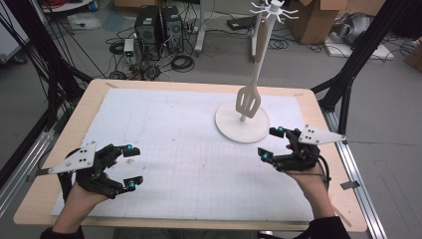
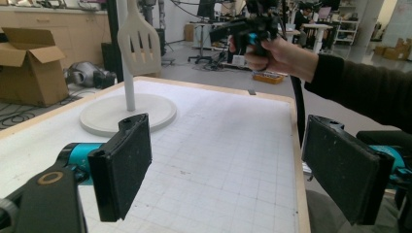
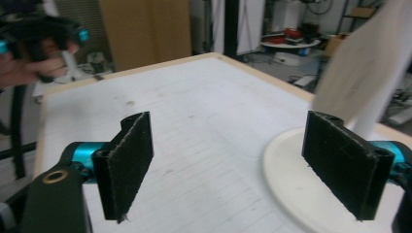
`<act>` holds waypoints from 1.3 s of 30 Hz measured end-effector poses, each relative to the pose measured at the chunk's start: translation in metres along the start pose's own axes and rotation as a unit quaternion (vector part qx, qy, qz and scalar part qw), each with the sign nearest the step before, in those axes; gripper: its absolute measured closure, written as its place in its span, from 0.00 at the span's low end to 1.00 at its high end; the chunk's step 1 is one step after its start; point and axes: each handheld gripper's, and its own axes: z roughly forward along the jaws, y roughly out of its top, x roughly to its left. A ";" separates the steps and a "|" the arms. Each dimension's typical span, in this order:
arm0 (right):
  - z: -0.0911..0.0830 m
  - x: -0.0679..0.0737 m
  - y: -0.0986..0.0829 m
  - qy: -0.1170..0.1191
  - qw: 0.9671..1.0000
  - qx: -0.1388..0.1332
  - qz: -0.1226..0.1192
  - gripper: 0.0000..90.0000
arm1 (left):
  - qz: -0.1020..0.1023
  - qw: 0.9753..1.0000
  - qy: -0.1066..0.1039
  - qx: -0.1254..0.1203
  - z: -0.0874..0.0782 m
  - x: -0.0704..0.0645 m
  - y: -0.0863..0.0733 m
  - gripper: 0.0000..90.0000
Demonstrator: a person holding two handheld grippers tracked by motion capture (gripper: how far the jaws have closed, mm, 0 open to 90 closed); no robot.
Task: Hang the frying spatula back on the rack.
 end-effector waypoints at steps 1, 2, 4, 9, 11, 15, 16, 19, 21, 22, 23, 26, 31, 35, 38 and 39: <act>0.003 0.004 -0.006 0.010 1.000 0.001 -0.003 0.20 | 0.001 1.000 0.002 0.000 -0.001 0.001 -0.001 0.21; 0.004 0.006 -0.010 0.013 1.000 0.008 -0.005 0.20 | -0.001 1.000 0.004 -0.001 -0.003 0.002 -0.002 0.21; 0.008 0.012 -0.020 0.024 0.999 0.020 -0.017 0.20 | -0.001 1.000 0.007 0.001 -0.005 0.003 -0.004 0.20; 0.011 0.026 -0.038 0.053 0.998 0.019 -0.022 0.20 | -0.007 1.000 0.016 -0.001 -0.009 0.003 -0.009 0.19; 0.012 0.029 -0.042 0.065 0.998 0.022 -0.018 0.19 | -0.006 1.000 0.017 -0.001 -0.009 0.003 -0.009 0.18; 0.010 0.035 -0.048 0.077 0.996 0.029 -0.031 0.18 | -0.005 1.000 0.018 0.002 -0.006 0.002 -0.010 0.18; 0.009 0.035 -0.049 0.075 0.996 0.029 -0.030 0.18 | -0.007 1.000 0.018 0.004 -0.005 0.002 -0.011 0.18; 0.009 0.033 -0.054 0.074 0.996 0.034 -0.026 0.17 | -0.008 1.000 0.019 0.008 -0.002 0.001 -0.014 0.17; 0.009 0.032 -0.056 0.072 0.996 0.034 -0.025 0.16 | -0.011 1.000 0.019 0.010 -0.001 0.002 -0.017 0.18; 0.009 0.032 -0.056 0.075 0.996 0.034 -0.024 0.16 | -0.013 1.000 0.020 0.011 -0.001 0.001 -0.019 0.18; 0.008 0.032 -0.056 0.077 0.996 0.035 -0.021 0.16 | -0.014 1.000 0.019 0.013 0.000 0.002 -0.020 0.18; 0.009 0.033 -0.055 0.080 0.996 0.027 -0.026 0.16 | -0.016 1.000 0.020 0.014 0.000 0.002 -0.021 0.18; 0.012 0.032 -0.057 0.082 0.996 0.036 -0.021 0.14 | -0.015 1.000 0.021 0.014 -0.001 0.001 -0.022 0.18; 0.013 0.033 -0.057 0.084 0.996 0.038 -0.020 0.14 | -0.016 1.000 0.020 0.015 -0.001 0.000 -0.023 0.17; 0.012 0.032 -0.057 0.086 0.995 0.036 -0.020 0.14 | -0.014 1.000 0.019 0.015 0.000 0.000 -0.023 0.18; 0.013 0.032 -0.057 0.088 0.995 0.036 -0.019 0.14 | -0.016 1.000 0.018 0.016 0.000 0.000 -0.023 0.17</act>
